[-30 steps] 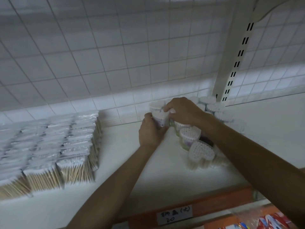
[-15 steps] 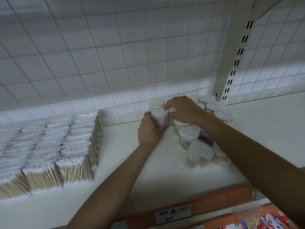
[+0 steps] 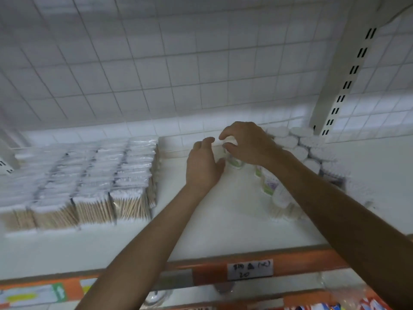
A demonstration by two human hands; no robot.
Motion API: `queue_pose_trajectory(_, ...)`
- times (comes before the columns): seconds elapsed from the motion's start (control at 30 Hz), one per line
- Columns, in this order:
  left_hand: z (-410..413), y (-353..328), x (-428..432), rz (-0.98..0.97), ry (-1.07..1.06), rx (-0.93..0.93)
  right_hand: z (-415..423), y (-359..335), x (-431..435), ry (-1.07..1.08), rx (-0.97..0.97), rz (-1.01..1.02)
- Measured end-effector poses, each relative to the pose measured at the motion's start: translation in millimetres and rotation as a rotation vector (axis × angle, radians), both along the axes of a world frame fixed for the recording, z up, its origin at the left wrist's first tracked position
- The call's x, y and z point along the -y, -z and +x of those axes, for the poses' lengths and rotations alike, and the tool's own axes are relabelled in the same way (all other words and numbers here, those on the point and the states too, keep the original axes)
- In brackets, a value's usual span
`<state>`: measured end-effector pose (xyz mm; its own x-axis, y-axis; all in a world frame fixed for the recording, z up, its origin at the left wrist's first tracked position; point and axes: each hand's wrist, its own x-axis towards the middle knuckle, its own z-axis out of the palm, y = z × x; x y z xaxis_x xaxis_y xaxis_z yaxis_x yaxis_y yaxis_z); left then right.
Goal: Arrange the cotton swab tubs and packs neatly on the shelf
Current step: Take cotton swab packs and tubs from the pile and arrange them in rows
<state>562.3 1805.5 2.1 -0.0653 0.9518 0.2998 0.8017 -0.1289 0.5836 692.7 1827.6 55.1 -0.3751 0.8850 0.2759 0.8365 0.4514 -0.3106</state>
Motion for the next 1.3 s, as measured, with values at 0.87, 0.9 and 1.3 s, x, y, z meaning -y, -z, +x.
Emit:
queue_pose_trajectory(0.87,-407,-23,222,0.205,-0.524,-0.217,-422,20,175,-0.403,-0.210,0.014)
queue_pose_trajectory(0.9,-422,-21,228,0.188,-0.545,-0.218,-438,23,180,-0.415,-0.214,0.004)
queue_pose_trajectory(1.3,-561,10,248,0.088,-0.757,-0.143,-591,51,188,-0.564,-0.239,-0.167)
